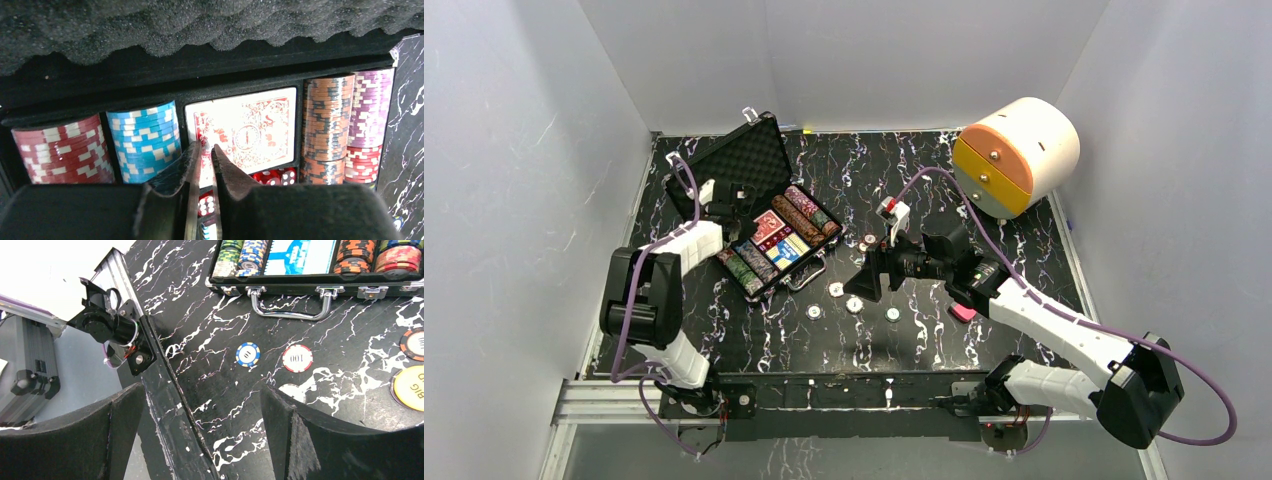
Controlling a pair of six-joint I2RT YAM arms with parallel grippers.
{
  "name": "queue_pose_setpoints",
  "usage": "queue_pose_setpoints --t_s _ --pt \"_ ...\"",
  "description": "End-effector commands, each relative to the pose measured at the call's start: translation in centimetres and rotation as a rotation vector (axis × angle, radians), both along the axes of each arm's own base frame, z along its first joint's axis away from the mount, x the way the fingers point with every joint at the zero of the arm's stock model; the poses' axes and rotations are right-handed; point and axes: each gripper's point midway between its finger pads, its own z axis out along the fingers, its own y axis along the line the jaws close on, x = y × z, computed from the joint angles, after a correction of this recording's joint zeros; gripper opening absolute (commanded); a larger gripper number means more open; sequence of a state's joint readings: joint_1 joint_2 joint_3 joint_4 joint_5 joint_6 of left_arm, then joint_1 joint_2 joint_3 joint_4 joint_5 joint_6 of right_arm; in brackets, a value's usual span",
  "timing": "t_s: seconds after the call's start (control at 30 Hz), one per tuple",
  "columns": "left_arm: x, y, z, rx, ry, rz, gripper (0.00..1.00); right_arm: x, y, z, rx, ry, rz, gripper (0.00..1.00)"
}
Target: Pack up texas hold em set
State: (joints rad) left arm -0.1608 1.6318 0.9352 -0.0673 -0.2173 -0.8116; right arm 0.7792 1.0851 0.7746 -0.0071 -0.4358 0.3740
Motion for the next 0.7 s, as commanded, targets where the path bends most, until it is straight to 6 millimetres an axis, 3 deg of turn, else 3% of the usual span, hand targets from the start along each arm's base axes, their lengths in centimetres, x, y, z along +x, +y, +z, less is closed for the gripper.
queue_pose_setpoints --t_s 0.0,0.13,0.37,0.53,0.67 --pt "0.6 0.0 -0.1 0.007 -0.021 -0.017 0.11 0.7 0.0 1.6 0.02 -0.052 -0.02 0.92" --pt "1.3 -0.1 0.6 0.013 -0.044 -0.025 0.12 2.2 -0.5 1.1 -0.018 -0.029 -0.125 0.92" --pt "2.0 -0.7 6.6 0.022 -0.168 -0.112 0.26 6.0 -3.0 0.2 -0.125 -0.036 -0.386 0.92" --pt "-0.4 -2.4 11.8 -0.042 -0.295 -0.228 0.47 7.6 -4.3 -1.4 -0.23 -0.001 -0.502 0.93" --pt "-3.3 -4.5 14.2 -0.129 -0.36 -0.355 0.66 9.1 -6.6 -3.9 -0.379 0.032 -0.643 0.95"
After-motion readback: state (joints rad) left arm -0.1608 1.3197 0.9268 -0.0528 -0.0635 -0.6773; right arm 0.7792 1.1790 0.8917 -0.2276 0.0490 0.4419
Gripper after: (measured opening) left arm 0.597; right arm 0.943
